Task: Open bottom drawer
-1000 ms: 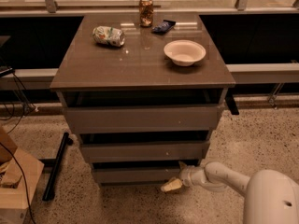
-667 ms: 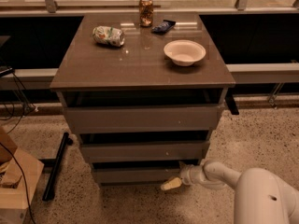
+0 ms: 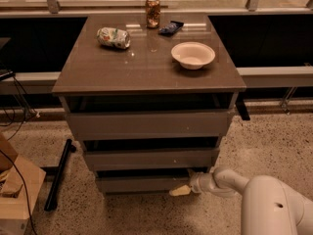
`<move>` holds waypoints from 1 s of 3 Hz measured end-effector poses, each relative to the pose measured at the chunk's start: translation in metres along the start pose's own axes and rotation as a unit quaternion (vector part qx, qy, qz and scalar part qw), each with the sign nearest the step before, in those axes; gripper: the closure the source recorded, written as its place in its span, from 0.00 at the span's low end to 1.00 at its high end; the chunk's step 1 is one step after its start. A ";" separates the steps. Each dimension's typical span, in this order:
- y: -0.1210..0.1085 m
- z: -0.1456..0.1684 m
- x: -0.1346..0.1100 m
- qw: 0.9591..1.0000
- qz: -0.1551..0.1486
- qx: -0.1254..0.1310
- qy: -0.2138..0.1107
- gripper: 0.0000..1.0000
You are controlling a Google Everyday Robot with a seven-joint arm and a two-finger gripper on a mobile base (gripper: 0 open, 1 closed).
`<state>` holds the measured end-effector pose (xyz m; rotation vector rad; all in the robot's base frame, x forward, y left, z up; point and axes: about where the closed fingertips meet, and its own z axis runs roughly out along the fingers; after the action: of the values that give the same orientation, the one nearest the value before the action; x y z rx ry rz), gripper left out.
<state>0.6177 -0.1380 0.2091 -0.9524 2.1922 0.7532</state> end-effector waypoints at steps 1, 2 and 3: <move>0.000 0.000 0.000 1.000 0.000 0.000 0.000 0.43; 0.000 -0.001 -0.001 1.000 0.000 0.000 0.000 0.66; 0.001 -0.002 -0.002 1.000 0.000 0.000 0.000 0.55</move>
Offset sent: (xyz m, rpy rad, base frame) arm -0.1031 -0.0222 -0.0204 -0.1375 0.1196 0.1009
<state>0.6176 -0.1380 0.2118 -0.9525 2.1923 0.7531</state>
